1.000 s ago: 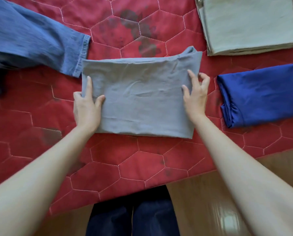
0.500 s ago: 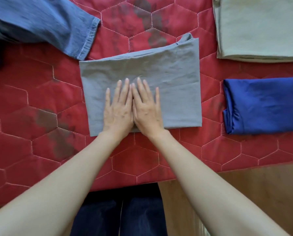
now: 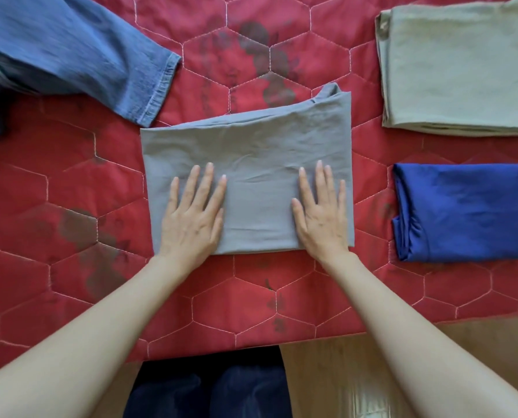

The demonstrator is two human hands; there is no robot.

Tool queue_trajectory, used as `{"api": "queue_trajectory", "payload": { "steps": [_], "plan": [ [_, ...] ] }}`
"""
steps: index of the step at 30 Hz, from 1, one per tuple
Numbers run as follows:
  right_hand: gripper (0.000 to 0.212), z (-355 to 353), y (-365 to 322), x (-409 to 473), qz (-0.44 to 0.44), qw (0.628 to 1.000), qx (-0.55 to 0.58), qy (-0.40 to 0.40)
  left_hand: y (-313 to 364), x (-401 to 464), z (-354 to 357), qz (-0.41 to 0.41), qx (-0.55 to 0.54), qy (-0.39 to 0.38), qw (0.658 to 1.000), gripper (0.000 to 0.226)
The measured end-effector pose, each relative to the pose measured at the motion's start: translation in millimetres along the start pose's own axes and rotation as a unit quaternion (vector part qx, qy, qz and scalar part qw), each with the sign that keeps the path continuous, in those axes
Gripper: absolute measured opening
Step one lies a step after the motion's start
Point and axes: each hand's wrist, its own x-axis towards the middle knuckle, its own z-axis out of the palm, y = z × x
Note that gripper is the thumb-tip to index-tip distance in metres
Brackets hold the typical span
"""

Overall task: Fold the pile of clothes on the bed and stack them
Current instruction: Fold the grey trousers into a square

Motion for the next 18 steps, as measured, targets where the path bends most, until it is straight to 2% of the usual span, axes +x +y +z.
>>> {"api": "queue_trajectory", "payload": {
  "steps": [2, 5, 8, 10, 13, 16, 18],
  "plan": [
    [0.054, 0, -32, 27, -0.054, 0.998, 0.032, 0.023, 11, 33, -1, 0.031, -0.004, 0.014, 0.999, 0.055],
    [0.054, 3, -69, 68, -0.098, 0.994, 0.041, 0.037, 11, 80, -1, 0.016, -0.005, 0.005, 1.000, 0.059],
    [0.055, 5, -50, 97, -0.124, 0.991, -0.009, 0.041, -17, 101, 3, 0.006, 0.007, 0.005, 1.000, 0.057],
    [0.057, 4, -11, 103, -0.064, 0.997, -0.021, 0.040, -37, 93, 5, -0.028, 0.009, 0.018, 0.999, 0.055],
    [0.058, -1, 46, 91, 0.057, 0.998, -0.020, 0.019, -58, 69, 4, -0.156, -0.043, 0.018, 0.987, 0.057],
    [0.059, -10, 70, 79, 0.084, 0.996, 0.010, -0.021, -65, 54, 0, -0.222, -0.096, 0.004, 0.970, 0.060],
    [0.060, -14, 66, 75, 0.074, 0.997, 0.019, 0.003, -64, 52, -5, -0.228, -0.091, 0.021, 0.969, 0.060]
  ]
}}
